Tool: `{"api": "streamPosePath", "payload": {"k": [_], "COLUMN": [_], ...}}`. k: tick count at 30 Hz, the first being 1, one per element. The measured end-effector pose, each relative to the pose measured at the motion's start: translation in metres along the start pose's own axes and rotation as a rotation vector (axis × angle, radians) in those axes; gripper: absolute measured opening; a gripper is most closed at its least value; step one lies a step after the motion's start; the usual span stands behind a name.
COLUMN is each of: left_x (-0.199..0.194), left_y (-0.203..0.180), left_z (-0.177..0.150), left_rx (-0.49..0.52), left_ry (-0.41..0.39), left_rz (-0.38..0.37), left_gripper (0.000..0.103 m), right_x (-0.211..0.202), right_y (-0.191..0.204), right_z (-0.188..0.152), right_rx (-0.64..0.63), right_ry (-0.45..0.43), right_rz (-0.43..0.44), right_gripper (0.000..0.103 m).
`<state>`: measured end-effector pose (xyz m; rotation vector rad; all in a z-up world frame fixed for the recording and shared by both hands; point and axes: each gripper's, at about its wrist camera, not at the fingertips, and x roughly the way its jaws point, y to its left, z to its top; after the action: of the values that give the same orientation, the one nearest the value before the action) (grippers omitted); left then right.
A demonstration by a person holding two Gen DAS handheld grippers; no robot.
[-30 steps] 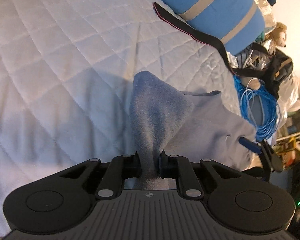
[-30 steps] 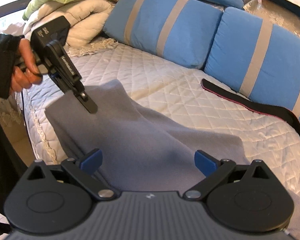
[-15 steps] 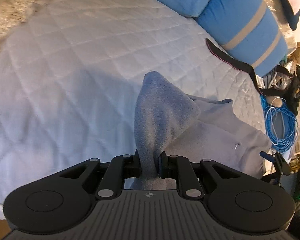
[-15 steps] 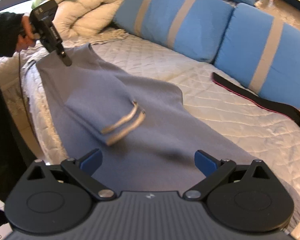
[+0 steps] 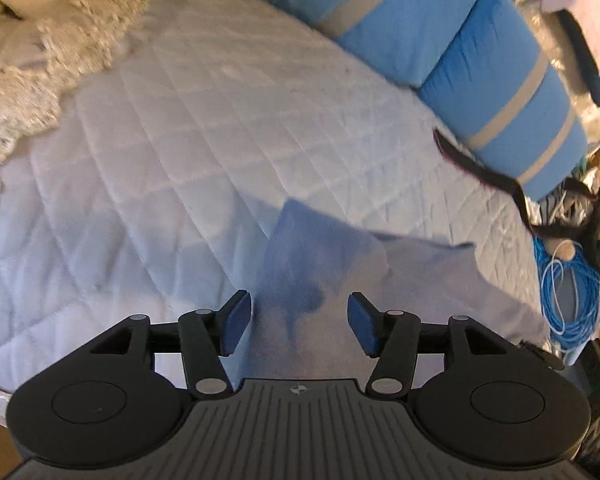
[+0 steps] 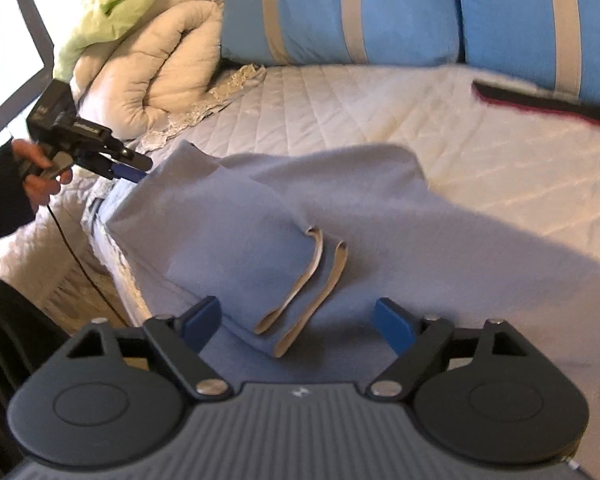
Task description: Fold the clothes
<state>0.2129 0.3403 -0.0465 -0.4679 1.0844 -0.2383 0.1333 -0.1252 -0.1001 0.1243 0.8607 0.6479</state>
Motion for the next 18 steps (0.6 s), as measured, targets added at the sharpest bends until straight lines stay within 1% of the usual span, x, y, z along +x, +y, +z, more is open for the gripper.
{"api": "streamPosePath", "payload": {"k": [3, 5, 8, 12, 14, 15, 16, 18], "left_x": [-0.008, -0.011, -0.014, -0.018, -0.018, -0.019, -0.020, -0.022], "left_y": [-0.003, -0.007, -0.012, -0.018, -0.021, -0.022, -0.023, -0.025], "left_z": [-0.002, -0.004, -0.007, -0.010, -0.012, -0.013, -0.014, -0.017], "left_rx": [-0.001, 0.004, -0.016, -0.021, -0.024, -0.026, -0.026, -0.021], "left_ry": [-0.052, -0.083, -0.120, -0.149, -0.150, -0.149, -0.151, -0.157], "left_rz": [0.025, 0.035, 0.033, 0.021, 0.020, 0.017, 0.014, 0.010], "left_gripper": [0.052, 0.053, 0.052, 0.053, 0.053, 0.053, 0.053, 0.053], "right_x": [0.006, 0.012, 0.020, 0.028, 0.038, 0.039, 0.038, 0.039], "right_y": [-0.004, -0.008, -0.015, -0.022, -0.024, -0.024, -0.024, -0.029], "right_z": [0.004, 0.008, 0.014, 0.023, 0.026, 0.027, 0.029, 0.031], "right_rx": [0.041, 0.075, 0.126, 0.186, 0.235, 0.241, 0.244, 0.294], "right_ry": [0.011, 0.012, 0.014, -0.009, 0.053, 0.058, 0.055, 0.071], "right_rz": [0.053, 0.071, 0.098, 0.127, 0.112, 0.100, 0.095, 0.098], "right_gripper": [0.086, 0.086, 0.086, 0.080, 0.078, 0.080, 0.080, 0.079]}}
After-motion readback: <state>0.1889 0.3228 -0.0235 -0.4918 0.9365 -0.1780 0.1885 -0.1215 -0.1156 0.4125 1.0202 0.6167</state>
